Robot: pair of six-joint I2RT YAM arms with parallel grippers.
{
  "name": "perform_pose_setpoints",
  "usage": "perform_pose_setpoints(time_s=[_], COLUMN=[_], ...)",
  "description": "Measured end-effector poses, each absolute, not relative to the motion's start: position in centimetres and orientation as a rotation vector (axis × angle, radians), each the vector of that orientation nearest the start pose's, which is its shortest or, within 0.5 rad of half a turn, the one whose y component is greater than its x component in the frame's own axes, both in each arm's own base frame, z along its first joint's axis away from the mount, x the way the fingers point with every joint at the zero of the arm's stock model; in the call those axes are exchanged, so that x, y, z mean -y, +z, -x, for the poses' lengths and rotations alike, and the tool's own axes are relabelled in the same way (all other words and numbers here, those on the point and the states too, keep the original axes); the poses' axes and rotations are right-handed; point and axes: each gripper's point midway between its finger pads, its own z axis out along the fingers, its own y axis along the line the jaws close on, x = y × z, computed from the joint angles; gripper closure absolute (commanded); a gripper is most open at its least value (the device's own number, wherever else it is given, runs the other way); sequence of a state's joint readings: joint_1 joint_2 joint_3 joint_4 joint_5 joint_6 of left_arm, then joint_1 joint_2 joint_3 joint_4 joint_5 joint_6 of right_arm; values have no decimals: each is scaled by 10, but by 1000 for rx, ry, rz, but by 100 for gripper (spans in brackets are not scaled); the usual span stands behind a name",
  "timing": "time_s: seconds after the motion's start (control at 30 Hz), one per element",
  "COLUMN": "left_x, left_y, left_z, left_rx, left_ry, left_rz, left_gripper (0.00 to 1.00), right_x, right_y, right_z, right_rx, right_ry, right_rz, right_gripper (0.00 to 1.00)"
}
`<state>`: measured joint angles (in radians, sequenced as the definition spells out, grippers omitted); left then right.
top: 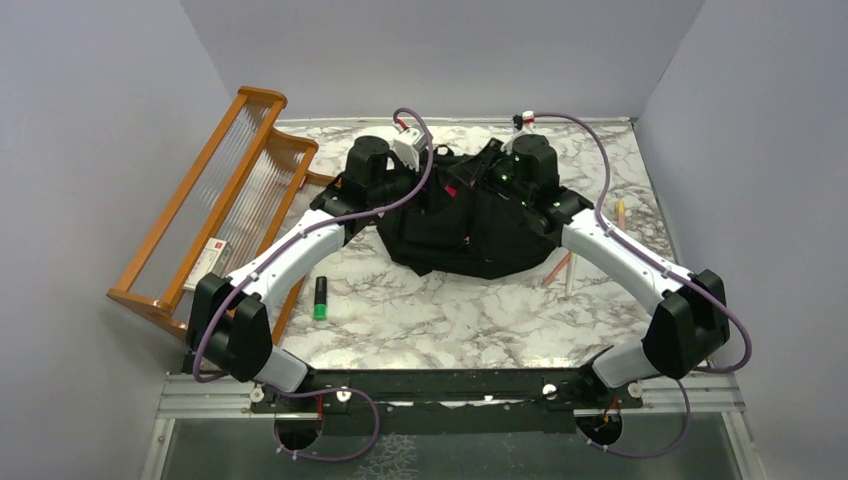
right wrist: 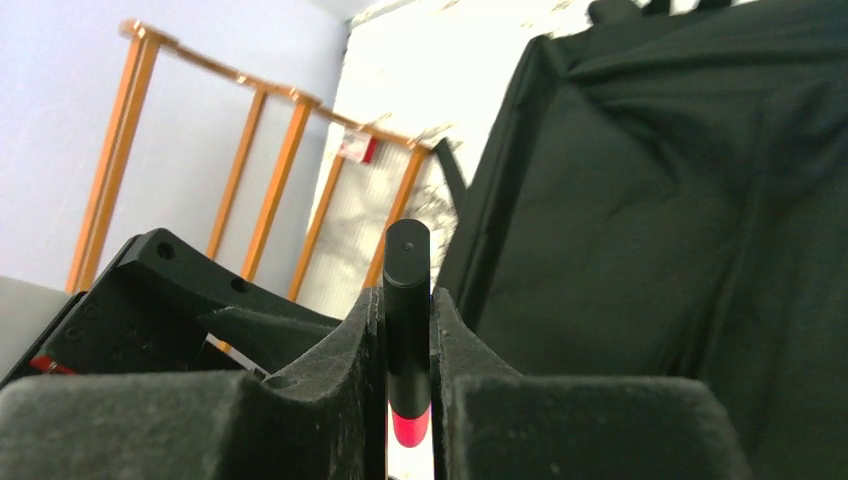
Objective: Pack the student bag
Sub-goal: Pick up the stationery from the center of the board, then place the stationery in the student bag.
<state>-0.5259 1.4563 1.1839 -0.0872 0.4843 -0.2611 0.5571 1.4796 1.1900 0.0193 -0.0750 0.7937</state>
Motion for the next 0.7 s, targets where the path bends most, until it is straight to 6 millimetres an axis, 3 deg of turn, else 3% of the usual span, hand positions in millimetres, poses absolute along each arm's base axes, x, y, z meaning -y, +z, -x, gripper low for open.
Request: perform_pose_setpoints(time_s=[0.1,0.27,0.4,0.53,0.7], left_x=[306,316,326,341,347], left_y=[251,242,229,202,148], left_z=[-336,-343,-355,-371,-369], left_rx=[-1923,-1954,-2006,-2101,-2279], left_ry=[-1018,-1068,-1072,-1034,-907], left_rz=[-598,-572,-560,-559,-569], left_gripper=[31,30,30,31,34], right_x=[-265,-208,-165,-132,-111], right_y=[275,288,283,258,233], right_z=[-391,-403,-407,-404,-392], right_rx=[-1929,-1873,-1873,-1924,-1990], right_ry=[882,686,555,469,404], right_rz=[-213,-294,-349,-400,-431], right_gripper=[100,100,99,100,100])
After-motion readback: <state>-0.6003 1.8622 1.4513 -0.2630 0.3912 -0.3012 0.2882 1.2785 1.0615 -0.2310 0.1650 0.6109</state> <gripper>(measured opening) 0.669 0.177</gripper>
